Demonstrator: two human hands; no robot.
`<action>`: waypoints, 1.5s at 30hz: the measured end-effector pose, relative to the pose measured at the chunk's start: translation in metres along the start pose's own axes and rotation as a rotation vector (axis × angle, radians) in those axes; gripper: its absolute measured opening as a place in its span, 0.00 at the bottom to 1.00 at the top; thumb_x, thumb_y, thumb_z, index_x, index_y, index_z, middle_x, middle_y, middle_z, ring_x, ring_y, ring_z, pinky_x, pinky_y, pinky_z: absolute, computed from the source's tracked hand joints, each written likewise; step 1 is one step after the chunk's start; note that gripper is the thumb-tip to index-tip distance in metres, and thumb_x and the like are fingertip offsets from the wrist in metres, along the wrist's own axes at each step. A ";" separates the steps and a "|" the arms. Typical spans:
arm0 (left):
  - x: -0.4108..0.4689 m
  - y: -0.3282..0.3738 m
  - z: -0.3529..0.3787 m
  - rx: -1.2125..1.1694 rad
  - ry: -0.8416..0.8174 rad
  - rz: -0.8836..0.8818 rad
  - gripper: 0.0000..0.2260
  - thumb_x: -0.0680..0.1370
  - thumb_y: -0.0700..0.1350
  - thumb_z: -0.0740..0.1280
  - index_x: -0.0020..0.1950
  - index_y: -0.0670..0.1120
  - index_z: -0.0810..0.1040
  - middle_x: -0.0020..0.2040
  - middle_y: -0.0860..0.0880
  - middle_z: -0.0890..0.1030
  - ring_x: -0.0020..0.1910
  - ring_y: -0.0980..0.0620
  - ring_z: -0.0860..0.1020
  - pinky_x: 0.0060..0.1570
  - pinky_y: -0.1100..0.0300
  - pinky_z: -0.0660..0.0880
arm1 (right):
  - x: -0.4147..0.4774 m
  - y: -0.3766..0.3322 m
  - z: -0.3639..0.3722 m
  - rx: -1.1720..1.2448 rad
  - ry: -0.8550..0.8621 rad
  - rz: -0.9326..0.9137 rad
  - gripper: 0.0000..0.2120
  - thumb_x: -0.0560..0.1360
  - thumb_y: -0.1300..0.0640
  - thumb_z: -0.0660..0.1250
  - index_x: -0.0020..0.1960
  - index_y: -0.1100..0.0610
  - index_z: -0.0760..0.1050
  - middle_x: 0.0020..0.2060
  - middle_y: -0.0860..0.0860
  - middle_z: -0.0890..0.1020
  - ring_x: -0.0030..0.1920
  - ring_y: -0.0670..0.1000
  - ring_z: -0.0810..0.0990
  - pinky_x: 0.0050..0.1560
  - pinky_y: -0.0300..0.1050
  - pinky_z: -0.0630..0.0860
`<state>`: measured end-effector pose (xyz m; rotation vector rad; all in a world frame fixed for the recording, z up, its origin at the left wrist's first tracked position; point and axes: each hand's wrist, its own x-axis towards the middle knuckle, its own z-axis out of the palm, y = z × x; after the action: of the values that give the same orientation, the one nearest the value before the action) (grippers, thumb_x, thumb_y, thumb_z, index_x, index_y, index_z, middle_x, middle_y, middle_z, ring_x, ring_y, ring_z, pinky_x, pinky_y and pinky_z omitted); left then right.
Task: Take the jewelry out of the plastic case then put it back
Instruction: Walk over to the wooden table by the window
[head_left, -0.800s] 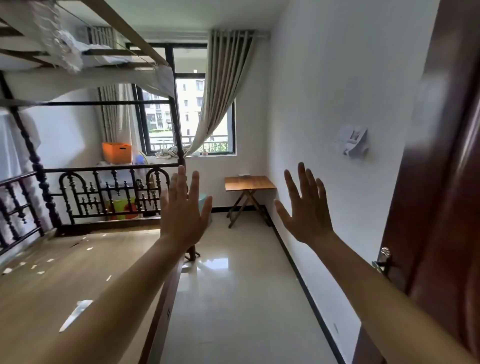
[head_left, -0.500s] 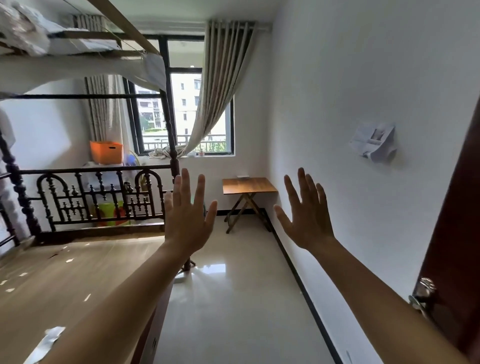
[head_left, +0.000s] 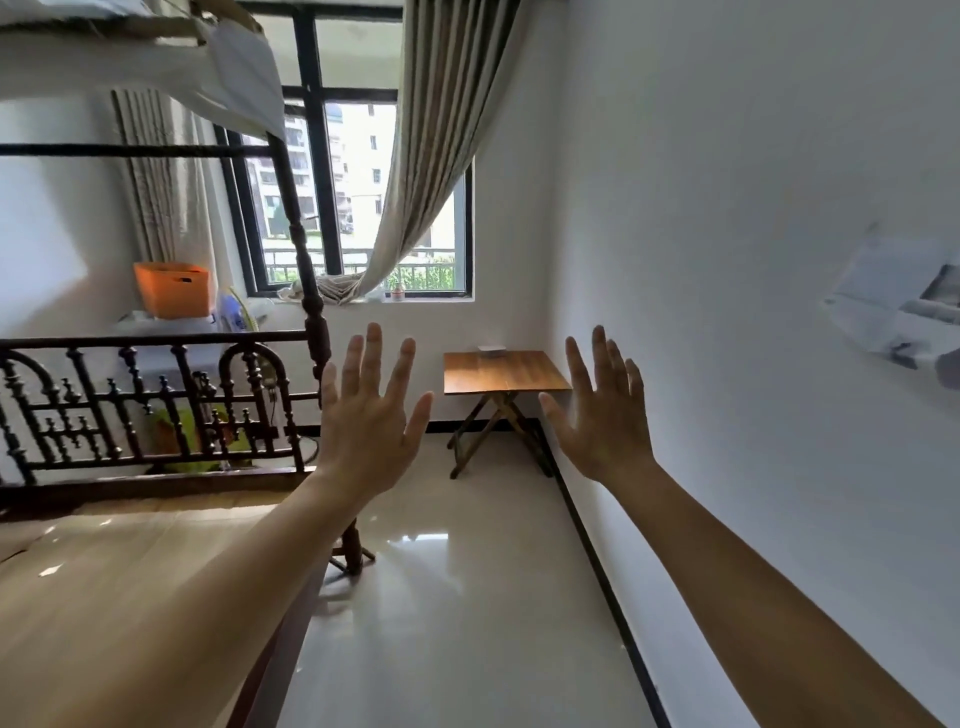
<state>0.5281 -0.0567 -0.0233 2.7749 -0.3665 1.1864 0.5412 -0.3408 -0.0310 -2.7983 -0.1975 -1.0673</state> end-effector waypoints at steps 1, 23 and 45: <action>0.012 -0.010 0.019 0.006 -0.002 -0.001 0.31 0.81 0.62 0.48 0.81 0.51 0.50 0.82 0.41 0.46 0.80 0.40 0.48 0.75 0.35 0.50 | 0.017 0.002 0.020 -0.002 -0.002 -0.021 0.36 0.80 0.35 0.50 0.81 0.51 0.45 0.80 0.58 0.44 0.80 0.60 0.48 0.78 0.60 0.48; 0.378 -0.223 0.448 0.057 -0.133 -0.108 0.31 0.81 0.63 0.46 0.81 0.52 0.44 0.82 0.42 0.43 0.81 0.41 0.45 0.75 0.38 0.48 | 0.440 0.060 0.446 0.008 -0.079 -0.036 0.36 0.80 0.35 0.49 0.81 0.51 0.46 0.81 0.57 0.45 0.80 0.60 0.49 0.77 0.59 0.46; 0.700 -0.413 0.878 0.094 -0.295 -0.262 0.31 0.82 0.62 0.45 0.82 0.50 0.46 0.81 0.40 0.45 0.80 0.39 0.49 0.75 0.36 0.54 | 0.838 0.115 0.893 0.056 -0.247 -0.035 0.35 0.80 0.34 0.48 0.81 0.49 0.44 0.81 0.56 0.47 0.80 0.60 0.50 0.77 0.61 0.50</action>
<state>1.7151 0.0531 -0.1236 2.9660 0.0354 0.7576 1.7616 -0.2356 -0.1392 -2.8784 -0.2983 -0.7078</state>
